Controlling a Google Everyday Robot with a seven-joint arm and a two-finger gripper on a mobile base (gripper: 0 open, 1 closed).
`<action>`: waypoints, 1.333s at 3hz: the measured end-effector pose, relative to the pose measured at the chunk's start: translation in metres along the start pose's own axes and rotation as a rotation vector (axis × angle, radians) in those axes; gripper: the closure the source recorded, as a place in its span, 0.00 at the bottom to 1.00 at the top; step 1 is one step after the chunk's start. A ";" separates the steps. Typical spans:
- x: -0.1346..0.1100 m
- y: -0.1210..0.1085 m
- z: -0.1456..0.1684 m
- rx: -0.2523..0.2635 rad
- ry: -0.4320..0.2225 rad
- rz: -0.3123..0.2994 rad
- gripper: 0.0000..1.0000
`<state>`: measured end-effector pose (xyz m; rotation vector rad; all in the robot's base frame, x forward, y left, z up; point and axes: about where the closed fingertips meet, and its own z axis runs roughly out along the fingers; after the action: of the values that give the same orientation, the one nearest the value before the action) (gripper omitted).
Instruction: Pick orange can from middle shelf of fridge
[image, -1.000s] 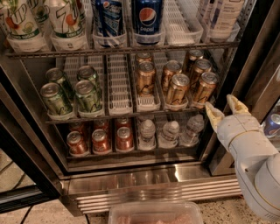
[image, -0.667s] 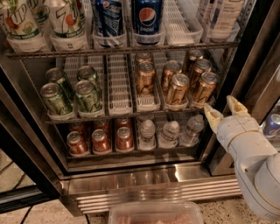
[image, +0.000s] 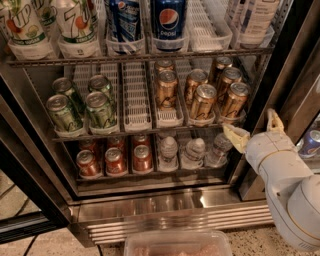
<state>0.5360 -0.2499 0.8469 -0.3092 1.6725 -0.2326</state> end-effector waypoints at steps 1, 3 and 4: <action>0.000 0.000 0.000 0.000 0.000 0.001 0.25; -0.003 0.016 0.004 0.038 0.004 0.132 0.39; -0.008 0.023 0.008 0.056 -0.006 0.179 0.40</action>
Offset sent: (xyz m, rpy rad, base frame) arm -0.0006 0.0130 -0.0087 0.1586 0.0167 -0.0665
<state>0.5432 -0.2252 0.8456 -0.1169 1.6732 -0.1441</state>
